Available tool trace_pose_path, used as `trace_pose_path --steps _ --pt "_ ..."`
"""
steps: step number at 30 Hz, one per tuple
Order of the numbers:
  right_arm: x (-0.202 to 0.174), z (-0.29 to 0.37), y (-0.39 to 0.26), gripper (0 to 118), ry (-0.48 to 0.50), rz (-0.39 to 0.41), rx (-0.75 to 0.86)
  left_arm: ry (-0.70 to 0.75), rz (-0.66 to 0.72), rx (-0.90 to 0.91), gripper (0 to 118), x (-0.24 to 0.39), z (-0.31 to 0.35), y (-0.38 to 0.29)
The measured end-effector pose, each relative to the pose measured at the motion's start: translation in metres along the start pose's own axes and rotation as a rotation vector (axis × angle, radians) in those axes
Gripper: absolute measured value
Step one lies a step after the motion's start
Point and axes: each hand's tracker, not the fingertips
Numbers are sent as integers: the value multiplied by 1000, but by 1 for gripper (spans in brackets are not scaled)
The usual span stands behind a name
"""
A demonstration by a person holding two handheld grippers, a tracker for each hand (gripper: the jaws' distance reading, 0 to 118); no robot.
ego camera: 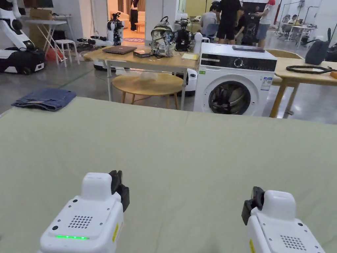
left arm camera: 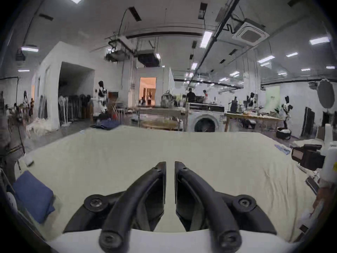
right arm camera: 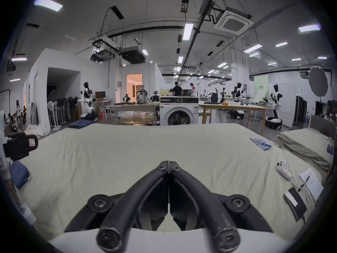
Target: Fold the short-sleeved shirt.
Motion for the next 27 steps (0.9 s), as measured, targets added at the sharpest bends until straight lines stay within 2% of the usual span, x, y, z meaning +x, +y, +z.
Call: trace_pose_path --steps 12,15,22,27 --pt "0 9 2 0 -16 -6 48 23 -26 10 2 -15 5 -12" --pt "1 10 1 0 -17 -26 41 27 -98 20 2 -17 4 -16" --pt "0 8 -4 0 -11 -10 27 25 -61 22 2 -14 5 -11" --pt "0 7 -4 0 -7 -5 21 12 -81 7 2 -6 5 -15"
